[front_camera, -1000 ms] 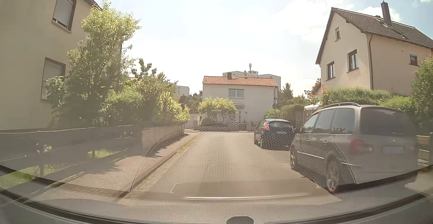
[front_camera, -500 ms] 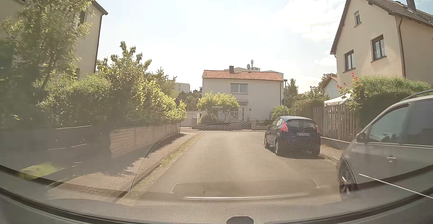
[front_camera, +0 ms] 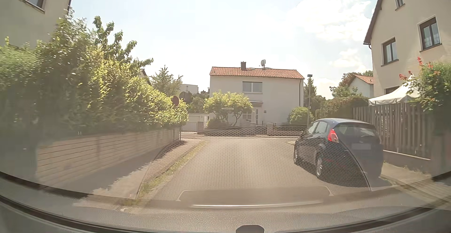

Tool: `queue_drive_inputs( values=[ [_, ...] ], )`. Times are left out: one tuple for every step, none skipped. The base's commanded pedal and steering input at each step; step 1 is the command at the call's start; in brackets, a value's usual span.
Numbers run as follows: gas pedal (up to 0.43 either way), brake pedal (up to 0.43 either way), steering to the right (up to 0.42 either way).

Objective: Follow the waypoints while adhering to traffic rules and regulations

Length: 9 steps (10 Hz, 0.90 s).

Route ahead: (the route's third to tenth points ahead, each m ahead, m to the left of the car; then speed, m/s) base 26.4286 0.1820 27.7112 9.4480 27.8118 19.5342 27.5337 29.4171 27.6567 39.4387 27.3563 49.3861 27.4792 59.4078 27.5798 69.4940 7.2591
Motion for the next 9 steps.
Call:
queue_drive_inputs(
  values=[
    [0.000,0.000,-0.001],
    [0.000,0.000,0.007],
    [0.000,0.000,0.010],
    [0.000,0.000,0.012],
    [0.000,0.000,0.014],
    [0.000,0.000,0.021],
    [0.000,0.000,0.031],
    [0.000,0.006,0.052],
    [0.000,0.018,0.072]
  ],
)
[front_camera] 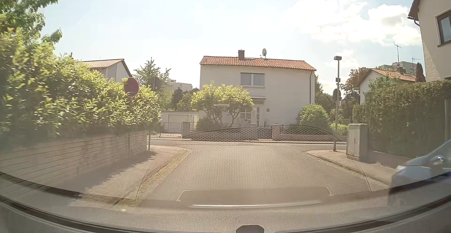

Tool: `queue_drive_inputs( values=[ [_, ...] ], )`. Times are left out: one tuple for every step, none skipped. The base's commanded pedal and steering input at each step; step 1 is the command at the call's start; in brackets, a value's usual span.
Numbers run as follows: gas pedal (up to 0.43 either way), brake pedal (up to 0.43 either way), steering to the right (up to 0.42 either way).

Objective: Follow the waypoints while adhering to traffic rules and regulations

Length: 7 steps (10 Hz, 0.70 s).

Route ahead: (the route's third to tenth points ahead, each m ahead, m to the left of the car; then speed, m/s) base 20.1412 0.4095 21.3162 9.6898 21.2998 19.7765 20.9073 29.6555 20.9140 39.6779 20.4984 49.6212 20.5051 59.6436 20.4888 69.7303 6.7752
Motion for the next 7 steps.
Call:
queue_drive_inputs(
  values=[
    [0.000,0.030,0.084],
    [0.000,0.049,0.094],
    [0.000,0.085,0.095],
    [0.000,0.104,0.095],
    [0.000,0.140,0.092],
    [0.000,0.189,0.084],
    [0.000,0.220,0.074]
  ],
)
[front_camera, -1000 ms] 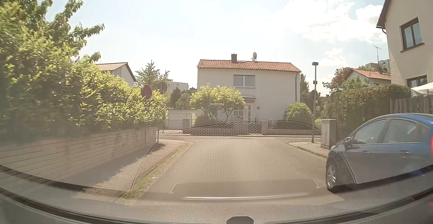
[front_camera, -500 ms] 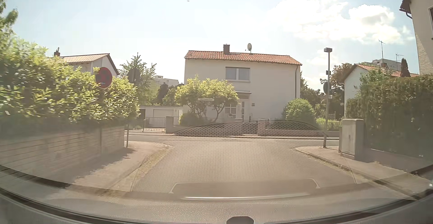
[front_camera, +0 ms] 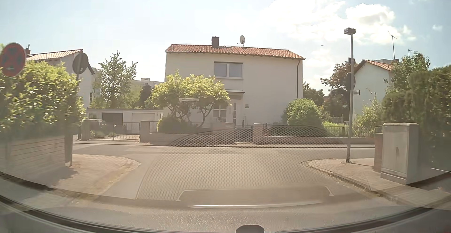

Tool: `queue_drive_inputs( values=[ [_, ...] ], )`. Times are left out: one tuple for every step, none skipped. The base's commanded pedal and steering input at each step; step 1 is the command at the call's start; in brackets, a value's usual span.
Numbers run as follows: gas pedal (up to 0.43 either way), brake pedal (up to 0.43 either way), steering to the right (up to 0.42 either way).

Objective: Follow the waypoints while adhering to traffic rules and regulations

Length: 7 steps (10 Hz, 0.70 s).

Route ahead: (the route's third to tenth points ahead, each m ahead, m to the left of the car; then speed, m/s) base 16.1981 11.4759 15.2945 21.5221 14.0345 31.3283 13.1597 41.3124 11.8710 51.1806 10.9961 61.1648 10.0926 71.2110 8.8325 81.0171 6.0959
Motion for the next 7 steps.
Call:
queue_drive_inputs(
  values=[
    [0.000,0.238,0.056],
    [0.000,0.244,0.043],
    [0.000,0.256,0.028],
    [0.000,0.256,0.013],
    [0.000,0.256,-0.004],
    [0.000,0.256,-0.011],
    [0.000,0.256,-0.016]
  ],
)
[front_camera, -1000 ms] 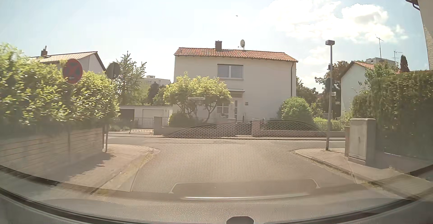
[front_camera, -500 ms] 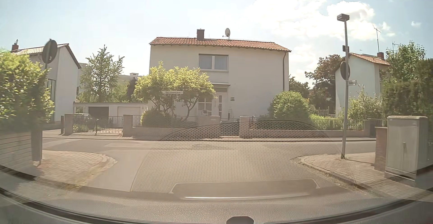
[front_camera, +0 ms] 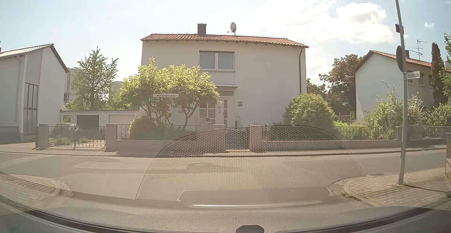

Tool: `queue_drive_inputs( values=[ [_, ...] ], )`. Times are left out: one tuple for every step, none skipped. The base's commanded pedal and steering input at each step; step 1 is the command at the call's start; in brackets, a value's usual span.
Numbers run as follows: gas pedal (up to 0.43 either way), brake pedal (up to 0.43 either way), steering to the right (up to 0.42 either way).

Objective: Follow the waypoints while adhering to traffic rules and regulations

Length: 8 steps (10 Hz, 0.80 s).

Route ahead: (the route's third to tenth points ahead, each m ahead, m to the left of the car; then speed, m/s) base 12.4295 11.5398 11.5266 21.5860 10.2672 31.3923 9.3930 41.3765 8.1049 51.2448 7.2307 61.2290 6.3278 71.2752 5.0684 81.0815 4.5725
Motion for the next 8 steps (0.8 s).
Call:
queue_drive_inputs(
  values=[
    [0.000,0.256,-0.029],
    [0.000,0.268,-0.049],
    [0.000,0.268,-0.074],
    [0.000,0.268,-0.092],
    [0.000,0.268,-0.104],
    [0.000,0.268,-0.121],
    [0.000,0.268,-0.138],
    [0.000,0.268,-0.146]
  ],
)
